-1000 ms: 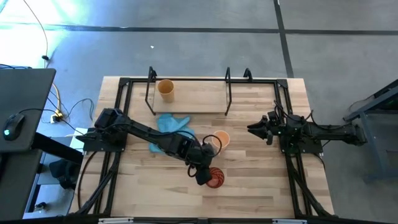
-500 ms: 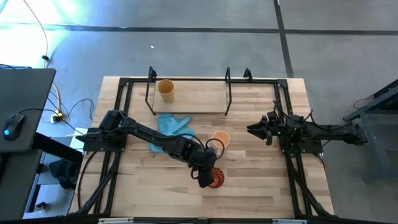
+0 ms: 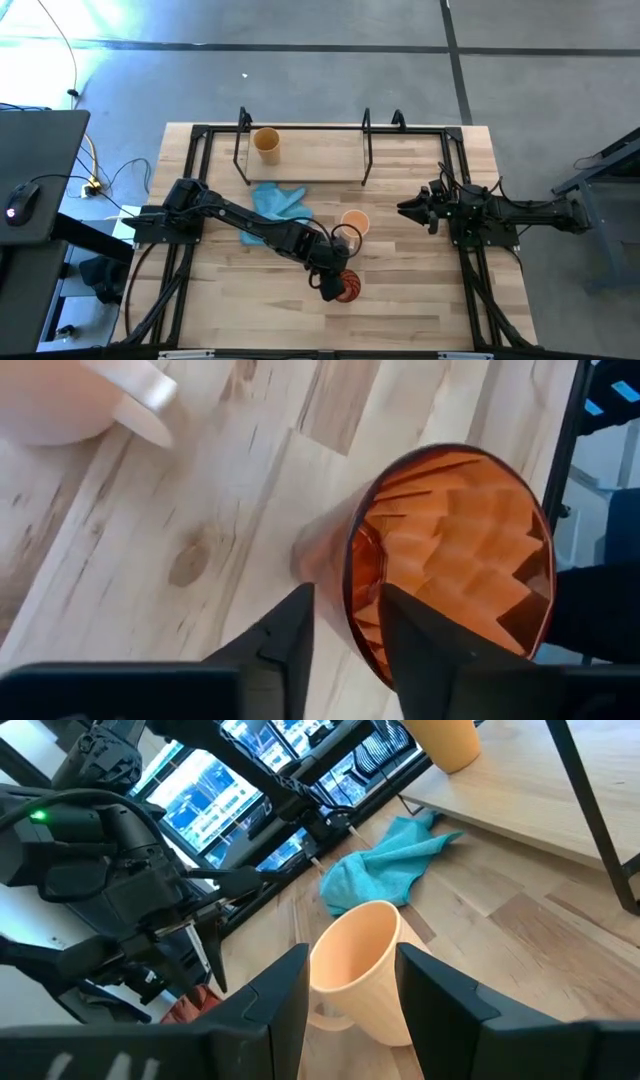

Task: Stack small to large cups/mugs on shelf
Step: Put the brown cup on the shelf

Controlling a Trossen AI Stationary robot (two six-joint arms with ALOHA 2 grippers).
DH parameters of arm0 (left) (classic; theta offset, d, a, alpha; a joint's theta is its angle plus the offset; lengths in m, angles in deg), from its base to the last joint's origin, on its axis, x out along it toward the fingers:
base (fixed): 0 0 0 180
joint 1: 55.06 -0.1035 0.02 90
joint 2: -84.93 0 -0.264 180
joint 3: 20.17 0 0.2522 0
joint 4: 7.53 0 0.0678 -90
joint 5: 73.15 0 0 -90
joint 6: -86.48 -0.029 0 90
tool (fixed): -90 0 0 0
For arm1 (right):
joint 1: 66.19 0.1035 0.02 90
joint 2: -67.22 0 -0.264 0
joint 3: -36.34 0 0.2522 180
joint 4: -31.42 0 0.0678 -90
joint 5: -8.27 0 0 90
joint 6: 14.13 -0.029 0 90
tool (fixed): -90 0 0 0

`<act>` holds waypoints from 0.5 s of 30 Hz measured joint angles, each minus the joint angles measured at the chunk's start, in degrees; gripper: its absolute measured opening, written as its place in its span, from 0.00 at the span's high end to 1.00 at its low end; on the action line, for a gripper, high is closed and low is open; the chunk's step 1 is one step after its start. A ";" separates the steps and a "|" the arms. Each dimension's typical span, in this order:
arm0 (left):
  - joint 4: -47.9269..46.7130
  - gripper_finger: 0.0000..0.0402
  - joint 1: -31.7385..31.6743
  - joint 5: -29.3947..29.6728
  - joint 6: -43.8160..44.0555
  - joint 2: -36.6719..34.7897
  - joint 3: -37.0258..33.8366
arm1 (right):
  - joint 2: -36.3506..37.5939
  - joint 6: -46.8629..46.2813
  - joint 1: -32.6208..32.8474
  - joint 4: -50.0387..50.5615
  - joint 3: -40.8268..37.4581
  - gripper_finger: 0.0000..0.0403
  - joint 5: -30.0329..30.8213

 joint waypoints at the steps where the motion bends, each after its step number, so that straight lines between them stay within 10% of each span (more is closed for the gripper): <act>1: -0.04 0.79 0.00 0.23 0.00 0.00 0.00 | 0.00 -0.02 0.01 0.00 0.00 0.65 -0.07; 6: -0.77 0.97 0.00 0.48 0.05 0.00 0.00 | 0.00 -0.11 0.01 0.00 0.00 0.65 -0.08; 15: -0.97 0.98 0.00 0.44 -0.47 0.00 0.00 | 0.00 -0.15 0.00 0.00 0.00 0.65 -0.08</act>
